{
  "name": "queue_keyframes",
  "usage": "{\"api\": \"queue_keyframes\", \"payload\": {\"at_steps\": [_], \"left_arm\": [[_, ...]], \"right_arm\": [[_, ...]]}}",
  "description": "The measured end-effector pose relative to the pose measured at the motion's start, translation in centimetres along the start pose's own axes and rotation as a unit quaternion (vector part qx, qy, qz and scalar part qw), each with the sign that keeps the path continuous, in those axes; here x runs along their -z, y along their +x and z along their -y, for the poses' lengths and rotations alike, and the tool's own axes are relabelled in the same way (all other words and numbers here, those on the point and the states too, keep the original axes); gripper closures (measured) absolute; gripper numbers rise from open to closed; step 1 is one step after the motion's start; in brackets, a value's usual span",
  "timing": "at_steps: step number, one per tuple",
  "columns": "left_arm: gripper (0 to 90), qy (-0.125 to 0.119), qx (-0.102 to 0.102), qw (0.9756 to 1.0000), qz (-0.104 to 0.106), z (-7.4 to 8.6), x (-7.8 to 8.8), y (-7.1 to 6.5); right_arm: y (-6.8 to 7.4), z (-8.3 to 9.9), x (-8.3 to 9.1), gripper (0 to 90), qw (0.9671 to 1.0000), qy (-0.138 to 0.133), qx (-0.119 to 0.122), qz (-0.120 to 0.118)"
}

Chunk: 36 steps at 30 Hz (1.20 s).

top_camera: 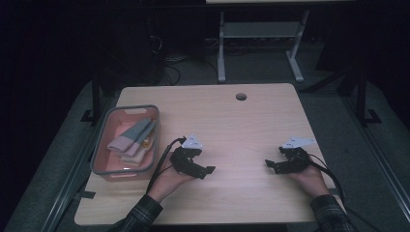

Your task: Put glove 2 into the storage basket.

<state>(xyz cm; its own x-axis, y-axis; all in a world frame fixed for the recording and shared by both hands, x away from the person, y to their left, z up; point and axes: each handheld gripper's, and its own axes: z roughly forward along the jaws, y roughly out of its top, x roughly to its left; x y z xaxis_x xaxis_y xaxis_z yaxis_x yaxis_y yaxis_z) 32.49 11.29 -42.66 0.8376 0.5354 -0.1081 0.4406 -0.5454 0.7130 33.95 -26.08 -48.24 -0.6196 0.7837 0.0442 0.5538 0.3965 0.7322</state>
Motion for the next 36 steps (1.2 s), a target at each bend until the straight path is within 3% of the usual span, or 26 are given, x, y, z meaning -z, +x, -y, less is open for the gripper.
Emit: {"api": "queue_keyframes", "payload": {"at_steps": [20, 27, 36], "left_arm": [[14.7, 0.014, -0.026, 0.9995, -0.015, 2.4, -3.6, -1.0], [12.9, 0.02, -0.051, 0.9982, -0.024, 2.8, -4.2, -1.2], [12.5, 0.0, -0.056, 0.9983, -0.019, 3.2, -4.3, -1.2]], "right_arm": [[0.0, 0.0, 0.0, 17.8, 1.0, 0.001, 0.004, 0.0], [0.0, 0.0, 0.0, 17.7, 1.0, 0.001, 0.004, 0.0], [0.0, 0.0, 0.0, 17.5, 1.0, 0.002, 0.005, 0.0]]}}
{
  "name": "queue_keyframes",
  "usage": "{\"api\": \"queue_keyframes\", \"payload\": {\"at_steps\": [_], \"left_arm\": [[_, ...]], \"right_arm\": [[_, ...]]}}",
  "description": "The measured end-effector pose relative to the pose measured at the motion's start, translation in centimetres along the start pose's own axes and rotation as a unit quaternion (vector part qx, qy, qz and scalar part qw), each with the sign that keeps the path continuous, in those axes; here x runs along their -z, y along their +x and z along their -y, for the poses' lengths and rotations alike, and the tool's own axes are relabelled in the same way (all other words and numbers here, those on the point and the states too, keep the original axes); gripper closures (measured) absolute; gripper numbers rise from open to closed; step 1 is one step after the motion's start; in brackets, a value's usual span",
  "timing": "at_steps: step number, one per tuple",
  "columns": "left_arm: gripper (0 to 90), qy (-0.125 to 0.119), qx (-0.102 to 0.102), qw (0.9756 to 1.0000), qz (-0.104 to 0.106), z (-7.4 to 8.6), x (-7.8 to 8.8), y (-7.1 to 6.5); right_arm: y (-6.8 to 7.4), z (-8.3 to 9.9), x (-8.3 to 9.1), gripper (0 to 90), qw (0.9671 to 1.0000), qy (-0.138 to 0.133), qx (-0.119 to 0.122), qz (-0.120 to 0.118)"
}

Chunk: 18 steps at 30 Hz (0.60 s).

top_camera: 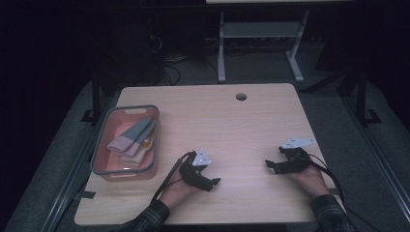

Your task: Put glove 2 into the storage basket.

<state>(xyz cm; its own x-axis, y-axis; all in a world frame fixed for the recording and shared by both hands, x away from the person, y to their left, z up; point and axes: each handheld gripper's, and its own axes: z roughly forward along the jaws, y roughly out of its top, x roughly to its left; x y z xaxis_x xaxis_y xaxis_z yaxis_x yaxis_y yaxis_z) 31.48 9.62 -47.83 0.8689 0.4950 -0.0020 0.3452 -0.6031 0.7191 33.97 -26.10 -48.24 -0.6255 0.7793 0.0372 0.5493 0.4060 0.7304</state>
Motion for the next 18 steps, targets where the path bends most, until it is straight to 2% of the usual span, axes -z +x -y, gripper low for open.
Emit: {"api": "queue_keyframes", "payload": {"at_steps": [18], "left_arm": [[12.6, 0.0, -0.001, 1.0, 0.002, 0.02, 0.02, 0.04]], "right_arm": [[0.0, 0.0, 0.01, 17.5, 1.0, 0.0, 0.0, 0.0]]}}
